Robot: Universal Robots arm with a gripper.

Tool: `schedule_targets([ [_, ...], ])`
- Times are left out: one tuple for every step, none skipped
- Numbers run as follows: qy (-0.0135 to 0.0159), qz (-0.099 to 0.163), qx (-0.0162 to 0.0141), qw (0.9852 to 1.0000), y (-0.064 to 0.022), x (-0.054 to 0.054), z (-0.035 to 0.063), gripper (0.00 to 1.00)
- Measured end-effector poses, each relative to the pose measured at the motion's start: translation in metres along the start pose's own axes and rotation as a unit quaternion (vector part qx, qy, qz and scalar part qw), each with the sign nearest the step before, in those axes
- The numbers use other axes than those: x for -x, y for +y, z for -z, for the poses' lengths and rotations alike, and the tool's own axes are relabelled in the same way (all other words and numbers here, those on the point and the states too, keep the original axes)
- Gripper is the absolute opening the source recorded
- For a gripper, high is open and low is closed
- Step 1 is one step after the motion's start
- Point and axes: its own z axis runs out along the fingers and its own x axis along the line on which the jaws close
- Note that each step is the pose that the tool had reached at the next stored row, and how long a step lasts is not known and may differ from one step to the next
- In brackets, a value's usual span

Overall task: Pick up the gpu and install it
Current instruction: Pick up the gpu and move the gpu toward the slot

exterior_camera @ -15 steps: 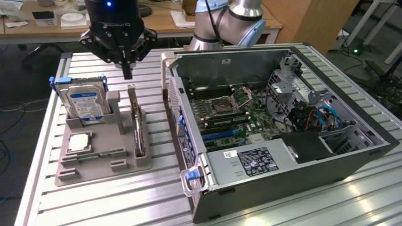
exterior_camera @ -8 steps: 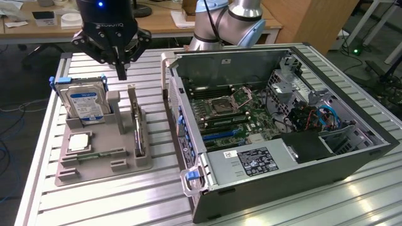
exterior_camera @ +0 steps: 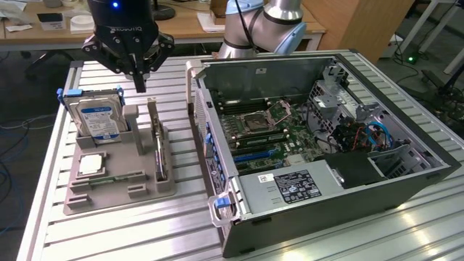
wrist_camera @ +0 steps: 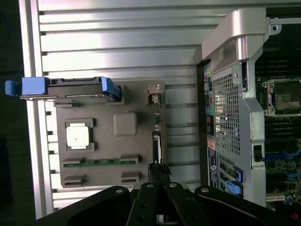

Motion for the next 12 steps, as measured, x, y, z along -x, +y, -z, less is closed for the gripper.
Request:
schedule_targets([
  [0.0,0.0,0.0,1.0,0.0,0.0,0.0,0.1],
  [0.0,0.0,0.0,1.0,0.0,0.0,0.0,0.1],
  [0.0,0.0,0.0,1.0,0.0,0.0,0.0,0.1],
  [0.0,0.0,0.0,1.0,0.0,0.0,0.0,0.1],
  [0.0,0.0,0.0,1.0,0.0,0.0,0.0,0.1],
  [0.0,0.0,0.0,1.0,0.0,0.0,0.0,0.1],
  [0.0,0.0,0.0,1.0,0.0,0.0,0.0,0.1],
  [0.0,0.0,0.0,1.0,0.0,0.0,0.0,0.11],
  [0.0,0.0,0.0,1.0,0.0,0.0,0.0,0.17],
  [0.0,0.0,0.0,1.0,0.0,0.0,0.0,0.17],
  [0.0,0.0,0.0,1.0,0.0,0.0,0.0,0.23],
  [0.0,0.0,0.0,1.0,0.0,0.0,0.0,0.29],
])
